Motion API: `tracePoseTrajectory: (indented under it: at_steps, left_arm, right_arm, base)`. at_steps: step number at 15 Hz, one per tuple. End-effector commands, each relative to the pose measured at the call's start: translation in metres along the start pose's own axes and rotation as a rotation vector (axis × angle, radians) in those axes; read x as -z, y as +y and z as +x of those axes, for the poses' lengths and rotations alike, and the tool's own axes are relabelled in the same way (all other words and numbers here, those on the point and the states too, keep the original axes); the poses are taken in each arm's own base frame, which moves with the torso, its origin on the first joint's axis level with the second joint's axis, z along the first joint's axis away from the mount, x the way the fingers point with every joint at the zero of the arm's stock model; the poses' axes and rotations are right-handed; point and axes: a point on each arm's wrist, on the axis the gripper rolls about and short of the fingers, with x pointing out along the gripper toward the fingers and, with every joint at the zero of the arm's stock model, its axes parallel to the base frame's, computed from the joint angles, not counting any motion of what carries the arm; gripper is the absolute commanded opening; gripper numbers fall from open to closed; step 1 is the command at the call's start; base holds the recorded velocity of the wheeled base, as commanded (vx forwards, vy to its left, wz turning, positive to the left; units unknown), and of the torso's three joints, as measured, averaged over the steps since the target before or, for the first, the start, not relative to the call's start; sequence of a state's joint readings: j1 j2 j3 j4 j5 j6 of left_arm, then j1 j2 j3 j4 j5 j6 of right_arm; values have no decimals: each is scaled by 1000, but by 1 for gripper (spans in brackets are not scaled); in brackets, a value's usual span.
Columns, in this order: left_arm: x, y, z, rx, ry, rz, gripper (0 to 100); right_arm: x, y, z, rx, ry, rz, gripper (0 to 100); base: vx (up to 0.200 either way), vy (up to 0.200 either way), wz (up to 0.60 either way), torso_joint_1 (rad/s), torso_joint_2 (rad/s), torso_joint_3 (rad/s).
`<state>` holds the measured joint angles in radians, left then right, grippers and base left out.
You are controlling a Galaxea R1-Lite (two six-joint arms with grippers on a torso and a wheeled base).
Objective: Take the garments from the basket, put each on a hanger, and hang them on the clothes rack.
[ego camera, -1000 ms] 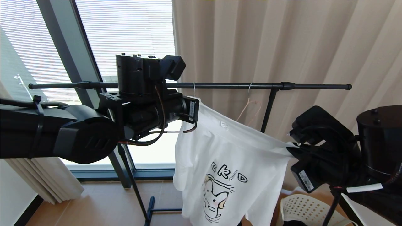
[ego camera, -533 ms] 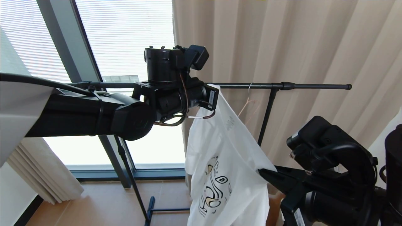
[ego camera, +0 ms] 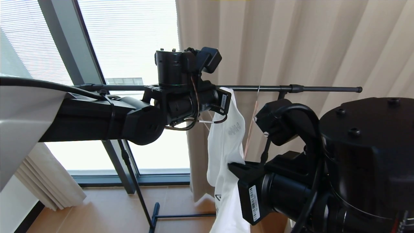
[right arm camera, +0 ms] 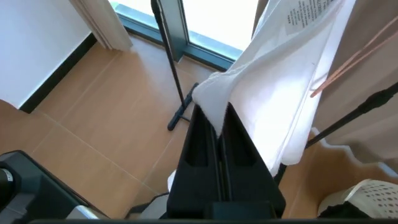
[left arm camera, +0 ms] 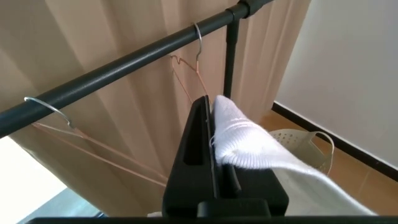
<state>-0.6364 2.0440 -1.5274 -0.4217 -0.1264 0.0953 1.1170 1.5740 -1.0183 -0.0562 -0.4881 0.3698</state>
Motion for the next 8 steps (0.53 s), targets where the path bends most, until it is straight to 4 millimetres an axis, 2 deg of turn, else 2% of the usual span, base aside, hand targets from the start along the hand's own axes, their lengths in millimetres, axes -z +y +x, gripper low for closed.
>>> tracePoseTrajectory:
  at_steps: [1,4,6,8]
  left_arm:
    - [-4,2,-5,-7,-8,1,0]
    - [-15,18,-22,-57,-16,2,0]
    - [-17,24,-42,-78,32,11,0]
    - [-9,21,-69,-73,140,34,0]
  right_arm:
    - [1,-9,5,41,19,-16,0]
    - [2,-53,7,207,132,-111,0]
    - [0,-74,14,284,152,-141,0]
    - [-7,-90,27,358,152,-111,0]
  base:
    - [0,0,0,0,0,0]
    - [0,0,0,0,0,0]
    - [0,0,0,0,0,0]
    - [0,0,0,0,0,0]
